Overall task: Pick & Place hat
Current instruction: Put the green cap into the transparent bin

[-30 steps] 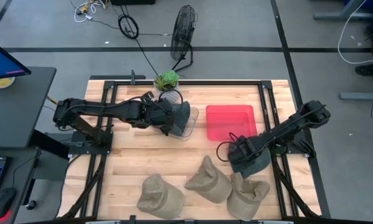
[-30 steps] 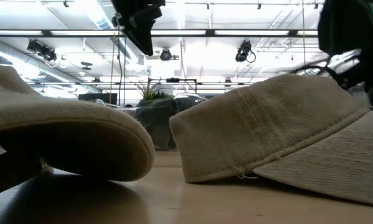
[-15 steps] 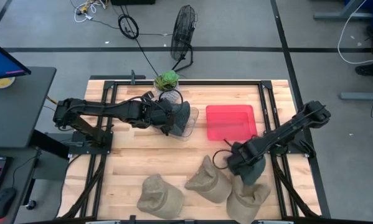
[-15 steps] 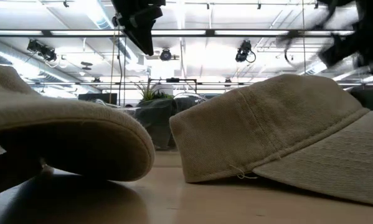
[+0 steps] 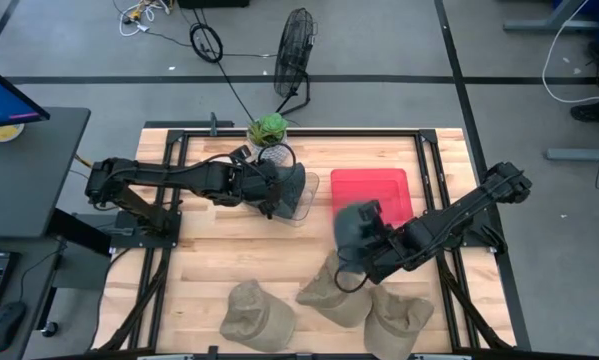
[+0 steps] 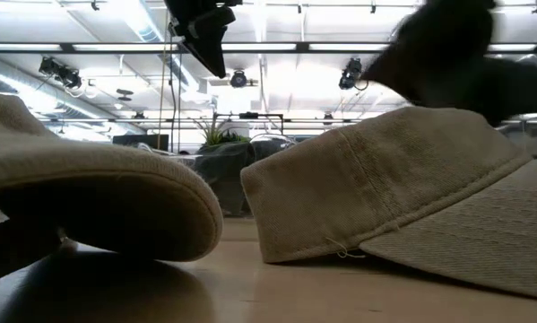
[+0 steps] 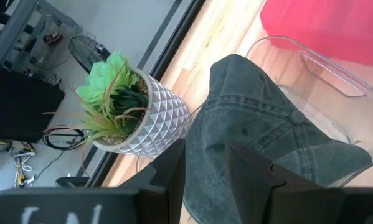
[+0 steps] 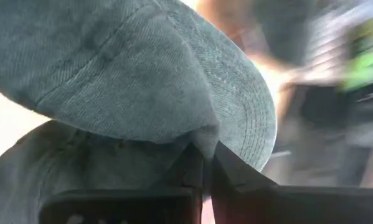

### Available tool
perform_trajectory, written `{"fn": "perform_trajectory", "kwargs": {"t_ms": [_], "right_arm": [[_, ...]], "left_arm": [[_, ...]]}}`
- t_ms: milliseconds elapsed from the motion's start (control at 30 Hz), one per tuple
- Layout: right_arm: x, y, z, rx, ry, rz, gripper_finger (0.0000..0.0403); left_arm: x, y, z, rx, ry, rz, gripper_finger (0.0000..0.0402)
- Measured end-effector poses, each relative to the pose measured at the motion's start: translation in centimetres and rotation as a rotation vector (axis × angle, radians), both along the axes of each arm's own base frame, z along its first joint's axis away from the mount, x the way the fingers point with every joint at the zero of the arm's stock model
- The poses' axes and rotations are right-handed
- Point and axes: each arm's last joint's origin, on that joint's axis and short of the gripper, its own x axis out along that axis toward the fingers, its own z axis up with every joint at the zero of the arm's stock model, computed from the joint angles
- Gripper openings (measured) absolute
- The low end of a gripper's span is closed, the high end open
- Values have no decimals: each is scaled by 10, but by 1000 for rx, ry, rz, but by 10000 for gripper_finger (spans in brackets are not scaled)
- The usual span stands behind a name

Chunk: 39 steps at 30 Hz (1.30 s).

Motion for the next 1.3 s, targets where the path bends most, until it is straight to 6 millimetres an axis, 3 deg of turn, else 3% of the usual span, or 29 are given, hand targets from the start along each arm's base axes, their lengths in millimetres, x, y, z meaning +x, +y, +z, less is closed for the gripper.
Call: {"fn": "perform_trajectory", "kwargs": {"t_ms": [100,233,467,733,1300], "right_arm": [[10,-10,3,-125,-1,84,7],[21,-21,3,-161,17,129,7],[30,-33,4,-279,141,314,6],[39,-32,7,-407,216,542,6],[53,-24,16,-504,127,670,6]], "left_arm": [[0,0,0,-1,-2,1,116],[3,-4,1,-36,-62,12,116],[17,-20,8,-217,-219,-142,116],[29,-18,16,-463,-378,-244,116],[32,-18,19,-489,-427,-259,116]]}}
